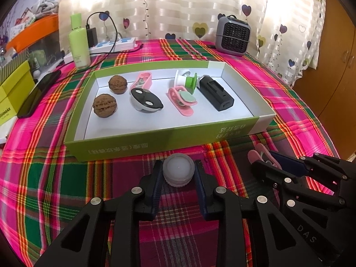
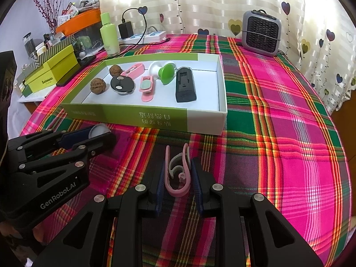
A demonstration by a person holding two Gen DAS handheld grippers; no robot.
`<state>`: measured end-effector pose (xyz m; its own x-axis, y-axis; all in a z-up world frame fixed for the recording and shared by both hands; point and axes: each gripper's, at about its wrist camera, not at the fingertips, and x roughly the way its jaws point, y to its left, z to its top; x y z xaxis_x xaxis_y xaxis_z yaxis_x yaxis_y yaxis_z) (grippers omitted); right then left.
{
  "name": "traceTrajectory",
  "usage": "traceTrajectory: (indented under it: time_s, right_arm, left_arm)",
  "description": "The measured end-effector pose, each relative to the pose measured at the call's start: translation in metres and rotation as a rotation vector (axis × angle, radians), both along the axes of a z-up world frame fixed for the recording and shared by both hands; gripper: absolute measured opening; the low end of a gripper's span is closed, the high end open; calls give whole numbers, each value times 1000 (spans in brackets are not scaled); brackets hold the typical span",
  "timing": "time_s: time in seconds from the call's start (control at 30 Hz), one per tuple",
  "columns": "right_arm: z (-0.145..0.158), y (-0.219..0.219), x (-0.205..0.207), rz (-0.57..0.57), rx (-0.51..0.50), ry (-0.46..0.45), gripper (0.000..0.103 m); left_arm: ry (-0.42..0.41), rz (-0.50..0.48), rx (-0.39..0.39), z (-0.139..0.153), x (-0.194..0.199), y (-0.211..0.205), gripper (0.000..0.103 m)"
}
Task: Organize objects
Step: 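Carry the white cap and pink hook over the box with both grippers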
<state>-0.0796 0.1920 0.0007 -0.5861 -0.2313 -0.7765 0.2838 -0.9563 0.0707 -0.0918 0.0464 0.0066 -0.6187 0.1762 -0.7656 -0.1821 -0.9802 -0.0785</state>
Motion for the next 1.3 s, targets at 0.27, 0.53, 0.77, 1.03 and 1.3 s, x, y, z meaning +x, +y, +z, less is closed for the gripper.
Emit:
traceTrajectory:
  time_s: [0.27,0.53,0.77,1.03,1.3]
  right_arm:
    - [3,0,0,4,-15,2,24]
    - [7,0,0,5,-17,5,24]
    - [16,-1,2,11,-17,20,24]
    - [28,-5,4,27,-22,41,24]
    - [42,-9,-4,34,-20,71,24]
  left_arm:
    - [14,4,13,5,2,-5,26]
    - [28,5,19,12,3,-8,26]
    - [43,5,21,19,5,-10,26]
    - [68,4,17,33,5,-13,26]
    - [86,-7,40,45,-4,-17,26]
